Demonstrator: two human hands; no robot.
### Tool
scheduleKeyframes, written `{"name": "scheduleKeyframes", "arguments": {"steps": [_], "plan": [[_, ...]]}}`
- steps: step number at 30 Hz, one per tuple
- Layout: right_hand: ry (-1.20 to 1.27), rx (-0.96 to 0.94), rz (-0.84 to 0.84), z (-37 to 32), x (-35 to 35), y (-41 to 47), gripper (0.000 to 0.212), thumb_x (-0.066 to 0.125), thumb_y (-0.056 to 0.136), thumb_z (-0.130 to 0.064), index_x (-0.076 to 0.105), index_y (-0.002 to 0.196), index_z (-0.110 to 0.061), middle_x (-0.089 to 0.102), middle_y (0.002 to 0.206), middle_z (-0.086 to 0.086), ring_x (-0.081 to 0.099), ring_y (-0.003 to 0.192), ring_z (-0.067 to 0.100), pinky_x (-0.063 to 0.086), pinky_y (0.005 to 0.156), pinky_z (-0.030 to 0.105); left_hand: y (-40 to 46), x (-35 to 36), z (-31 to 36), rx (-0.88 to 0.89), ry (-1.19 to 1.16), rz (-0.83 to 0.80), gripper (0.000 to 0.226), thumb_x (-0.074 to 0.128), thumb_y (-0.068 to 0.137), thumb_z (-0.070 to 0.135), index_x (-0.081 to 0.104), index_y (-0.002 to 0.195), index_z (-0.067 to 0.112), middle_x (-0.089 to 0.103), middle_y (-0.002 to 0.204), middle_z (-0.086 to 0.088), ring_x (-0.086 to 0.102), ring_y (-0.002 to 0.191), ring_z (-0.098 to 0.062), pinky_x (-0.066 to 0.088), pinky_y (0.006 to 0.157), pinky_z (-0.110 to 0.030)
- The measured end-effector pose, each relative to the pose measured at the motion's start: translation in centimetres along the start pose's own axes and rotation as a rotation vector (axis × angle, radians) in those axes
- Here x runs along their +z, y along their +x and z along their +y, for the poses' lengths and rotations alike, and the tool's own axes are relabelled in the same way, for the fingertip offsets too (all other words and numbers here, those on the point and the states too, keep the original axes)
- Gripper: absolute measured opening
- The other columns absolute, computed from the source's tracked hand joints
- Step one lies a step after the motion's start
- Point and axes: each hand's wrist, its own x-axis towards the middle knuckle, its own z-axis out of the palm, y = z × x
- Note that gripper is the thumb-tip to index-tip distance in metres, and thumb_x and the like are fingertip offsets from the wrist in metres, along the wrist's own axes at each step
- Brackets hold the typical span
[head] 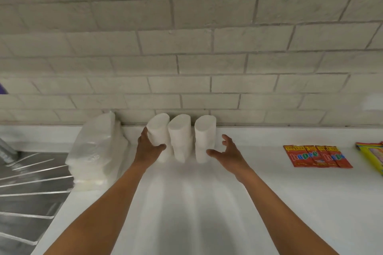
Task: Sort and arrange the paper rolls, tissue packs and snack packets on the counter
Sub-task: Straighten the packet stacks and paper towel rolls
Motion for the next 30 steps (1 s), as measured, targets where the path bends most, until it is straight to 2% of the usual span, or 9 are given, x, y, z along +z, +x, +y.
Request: {"name": "scheduleKeyframes", "arguments": {"steps": [4,11,16,21,24,27,30], "plan": [[0.033,0.057,0.035,-0.2,2.4,1.9,0.103,0.077,0.079,-0.039,0.01,0.157,-0.028,0.025,0.159,0.001,0.035,0.142,0.026,0.037,0.107,0.04,2.4,0.8,-1.3,0.017,-0.044,-0.053,0.098,0.081,0.071,0.015,0.024,0.149,0.025,0.046,0.142,-0.004,0.046,0.129,-0.029,0.043,0.101,-0.044],[0.099,0.074,0.069,-0.1,4.6,4.4,0.11,0.081,0.075,-0.029,0.006,0.156,-0.03,0.026,0.153,0.005,0.037,0.137,0.028,0.039,0.108,0.042,3.0,2.9,-2.0,0.08,-0.096,-0.113,0.083,0.072,0.081,0.014,0.023,0.148,0.029,0.051,0.139,0.002,0.05,0.125,-0.026,0.042,0.095,-0.038],[0.115,0.044,0.066,-0.1,5.6,5.1,0.11,0.079,0.061,-0.037,0.015,0.151,-0.035,0.038,0.144,-0.001,0.037,0.136,0.024,0.039,0.11,0.051,2.2,4.5,-1.1,0.125,-0.111,-0.179,0.079,0.068,0.081,0.011,0.025,0.146,0.025,0.051,0.132,0.005,0.05,0.119,-0.022,0.043,0.093,-0.036],[0.143,0.01,0.099,0.5,5.2,5.5,0.103,0.075,0.052,-0.035,0.026,0.143,-0.035,0.044,0.135,-0.007,0.042,0.13,0.021,0.043,0.107,0.05,0.5,5.9,0.7,0.156,-0.139,-0.225,0.085,0.062,0.065,0.033,0.027,0.143,0.025,0.05,0.131,0.007,0.052,0.117,-0.021,0.044,0.092,-0.035],[0.15,-0.005,0.115,1.1,4.0,5.9,0.099,0.074,0.048,-0.034,0.032,0.138,-0.038,0.049,0.132,-0.01,0.046,0.127,0.02,0.045,0.105,0.049,-0.4,6.8,1.8,0.185,-0.167,-0.263,0.079,0.063,0.065,0.035,0.031,0.137,0.03,0.05,0.128,0.009,0.05,0.113,-0.016,0.043,0.092,-0.034],[0.136,-0.025,0.126,2.3,2.7,7.0,0.091,0.077,0.05,-0.03,0.04,0.132,-0.043,0.057,0.126,-0.012,0.053,0.121,0.017,0.05,0.1,0.048,-1.0,7.9,2.6,0.162,-0.173,-0.276,0.08,0.063,0.064,0.034,0.031,0.137,0.031,0.05,0.13,0.006,0.051,0.114,-0.018,0.043,0.091,-0.033],[0.13,-0.01,0.123,4.5,1.7,8.9,0.094,0.08,0.051,-0.029,0.04,0.133,-0.046,0.058,0.126,-0.011,0.055,0.119,0.017,0.053,0.095,0.049,-1.7,9.0,3.1,0.136,-0.159,-0.27,0.082,0.063,0.062,0.033,0.03,0.138,0.029,0.051,0.132,0.004,0.051,0.116,-0.02,0.044,0.092,-0.035]]}}
